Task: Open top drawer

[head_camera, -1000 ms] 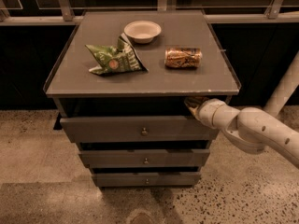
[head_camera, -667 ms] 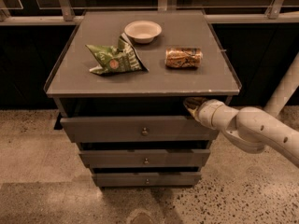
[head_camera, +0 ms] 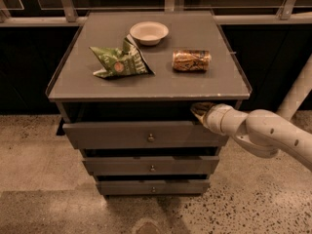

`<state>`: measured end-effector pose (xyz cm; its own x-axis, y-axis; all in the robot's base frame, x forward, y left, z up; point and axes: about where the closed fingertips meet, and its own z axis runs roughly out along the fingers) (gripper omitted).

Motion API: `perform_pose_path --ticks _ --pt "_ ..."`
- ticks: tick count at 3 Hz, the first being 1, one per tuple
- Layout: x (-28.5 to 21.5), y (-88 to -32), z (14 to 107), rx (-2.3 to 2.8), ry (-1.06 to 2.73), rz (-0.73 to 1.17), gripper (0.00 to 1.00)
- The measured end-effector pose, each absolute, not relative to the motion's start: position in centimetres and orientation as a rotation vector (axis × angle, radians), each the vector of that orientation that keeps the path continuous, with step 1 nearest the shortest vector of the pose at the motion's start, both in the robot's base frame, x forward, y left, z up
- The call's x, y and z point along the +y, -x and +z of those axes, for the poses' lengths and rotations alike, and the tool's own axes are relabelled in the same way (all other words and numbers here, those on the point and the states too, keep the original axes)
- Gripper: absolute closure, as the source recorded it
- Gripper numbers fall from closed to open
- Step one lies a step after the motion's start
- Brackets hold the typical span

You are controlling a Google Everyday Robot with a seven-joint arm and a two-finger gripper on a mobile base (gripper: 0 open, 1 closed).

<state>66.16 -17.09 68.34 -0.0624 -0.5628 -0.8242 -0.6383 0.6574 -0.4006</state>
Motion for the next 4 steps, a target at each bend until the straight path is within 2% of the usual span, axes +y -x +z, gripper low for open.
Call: perform_pose_path --ticks 1,2,3,4 --pt "-15.7 -65.8 68.9 1.725 1.086 0.115 1.0" --pt "-16.3 -64.2 68.8 1.798 1.179 0.211 1.0" --pt "-17.4 -60.5 68.7 1.89 1.211 0.39 1.0" --pt "-17.4 -60.5 68.7 1.89 1.211 0.39 1.0"
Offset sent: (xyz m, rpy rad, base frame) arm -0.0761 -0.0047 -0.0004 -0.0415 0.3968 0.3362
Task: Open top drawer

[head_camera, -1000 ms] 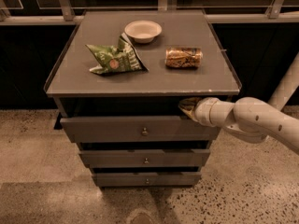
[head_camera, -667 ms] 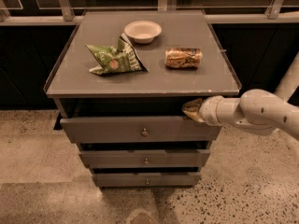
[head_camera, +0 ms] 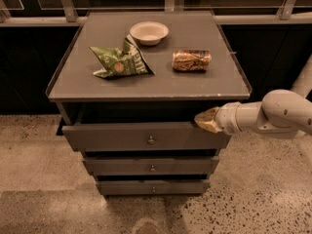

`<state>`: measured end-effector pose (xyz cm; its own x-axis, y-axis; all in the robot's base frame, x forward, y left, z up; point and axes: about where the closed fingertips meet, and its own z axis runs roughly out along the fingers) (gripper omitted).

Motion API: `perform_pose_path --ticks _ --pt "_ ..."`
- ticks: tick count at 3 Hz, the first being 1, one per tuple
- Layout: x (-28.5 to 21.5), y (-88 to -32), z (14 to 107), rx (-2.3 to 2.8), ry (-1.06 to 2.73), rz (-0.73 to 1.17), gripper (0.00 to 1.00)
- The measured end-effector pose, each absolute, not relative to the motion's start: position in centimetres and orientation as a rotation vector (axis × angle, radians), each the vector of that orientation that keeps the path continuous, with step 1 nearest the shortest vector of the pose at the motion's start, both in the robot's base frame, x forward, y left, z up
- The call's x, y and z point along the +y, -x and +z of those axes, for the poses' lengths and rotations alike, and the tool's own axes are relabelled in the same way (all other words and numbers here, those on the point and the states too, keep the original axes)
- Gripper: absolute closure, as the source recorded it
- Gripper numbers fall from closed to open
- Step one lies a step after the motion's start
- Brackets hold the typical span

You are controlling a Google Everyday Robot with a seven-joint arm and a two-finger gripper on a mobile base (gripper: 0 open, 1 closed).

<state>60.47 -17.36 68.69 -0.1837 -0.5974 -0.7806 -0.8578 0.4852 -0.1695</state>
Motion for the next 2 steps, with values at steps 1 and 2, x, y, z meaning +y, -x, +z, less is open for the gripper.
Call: perform_pose_path --ticks 1,2 --pt "-17.58 -61.53 70.91 1.854 1.17 0.336 1.0" --pt "-17.15 -61.72 70.0 1.858 1.153 0.345 1.0"
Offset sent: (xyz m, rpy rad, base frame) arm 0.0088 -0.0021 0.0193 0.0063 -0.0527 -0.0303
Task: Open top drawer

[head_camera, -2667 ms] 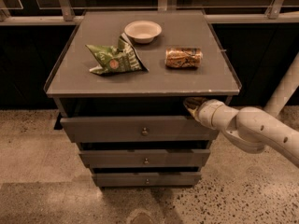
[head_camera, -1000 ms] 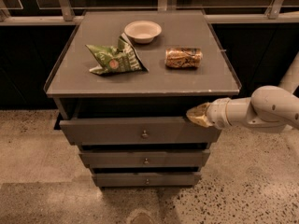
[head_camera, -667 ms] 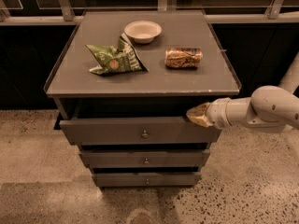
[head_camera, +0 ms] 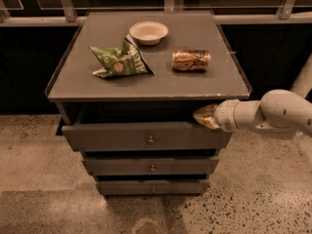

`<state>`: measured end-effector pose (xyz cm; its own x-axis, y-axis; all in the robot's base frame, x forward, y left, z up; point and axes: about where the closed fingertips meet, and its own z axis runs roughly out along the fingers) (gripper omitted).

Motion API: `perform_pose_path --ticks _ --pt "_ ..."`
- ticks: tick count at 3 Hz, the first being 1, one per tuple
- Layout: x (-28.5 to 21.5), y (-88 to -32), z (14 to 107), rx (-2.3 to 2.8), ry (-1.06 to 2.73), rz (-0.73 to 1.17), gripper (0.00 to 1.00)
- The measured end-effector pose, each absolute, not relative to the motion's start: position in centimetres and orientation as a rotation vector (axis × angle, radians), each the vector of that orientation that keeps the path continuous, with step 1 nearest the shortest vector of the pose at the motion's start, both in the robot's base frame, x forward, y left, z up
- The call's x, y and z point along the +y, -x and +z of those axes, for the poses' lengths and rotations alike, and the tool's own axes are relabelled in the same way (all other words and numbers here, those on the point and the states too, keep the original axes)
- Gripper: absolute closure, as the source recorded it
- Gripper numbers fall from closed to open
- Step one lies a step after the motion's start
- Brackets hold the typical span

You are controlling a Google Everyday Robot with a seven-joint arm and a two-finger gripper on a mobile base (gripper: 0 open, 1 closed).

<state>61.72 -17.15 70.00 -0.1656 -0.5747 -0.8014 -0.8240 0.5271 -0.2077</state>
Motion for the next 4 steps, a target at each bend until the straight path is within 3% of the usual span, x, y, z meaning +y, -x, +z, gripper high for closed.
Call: perform_pose_path --ticks 4 --pt "-16.28 -61.35 68.3 1.924 1.232 0.374 1.0"
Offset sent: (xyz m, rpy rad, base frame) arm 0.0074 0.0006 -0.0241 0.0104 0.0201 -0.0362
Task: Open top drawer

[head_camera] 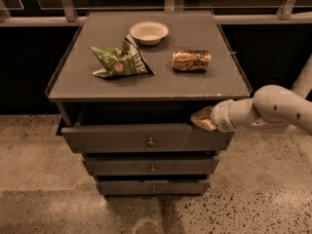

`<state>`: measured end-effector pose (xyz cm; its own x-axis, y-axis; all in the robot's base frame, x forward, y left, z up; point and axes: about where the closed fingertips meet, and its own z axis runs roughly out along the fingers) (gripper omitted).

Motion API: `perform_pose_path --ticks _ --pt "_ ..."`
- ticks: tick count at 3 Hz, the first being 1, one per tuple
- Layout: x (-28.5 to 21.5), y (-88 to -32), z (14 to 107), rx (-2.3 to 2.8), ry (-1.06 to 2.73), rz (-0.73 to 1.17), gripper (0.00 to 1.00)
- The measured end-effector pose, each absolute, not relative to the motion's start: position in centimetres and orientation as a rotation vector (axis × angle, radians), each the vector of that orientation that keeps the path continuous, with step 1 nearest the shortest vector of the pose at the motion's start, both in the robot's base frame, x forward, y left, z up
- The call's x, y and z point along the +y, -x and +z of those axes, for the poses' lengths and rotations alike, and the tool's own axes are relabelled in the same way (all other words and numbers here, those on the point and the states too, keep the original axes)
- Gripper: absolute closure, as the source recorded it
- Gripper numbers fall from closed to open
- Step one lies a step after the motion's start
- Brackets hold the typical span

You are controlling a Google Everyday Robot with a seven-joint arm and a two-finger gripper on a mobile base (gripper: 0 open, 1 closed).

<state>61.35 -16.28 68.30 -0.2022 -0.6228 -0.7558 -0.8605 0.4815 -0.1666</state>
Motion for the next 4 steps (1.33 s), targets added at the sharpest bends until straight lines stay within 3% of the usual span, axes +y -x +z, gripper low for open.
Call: perform_pose_path --ticks 4 --pt "-17.0 -58.0 67.2 2.001 1.275 0.473 1.0"
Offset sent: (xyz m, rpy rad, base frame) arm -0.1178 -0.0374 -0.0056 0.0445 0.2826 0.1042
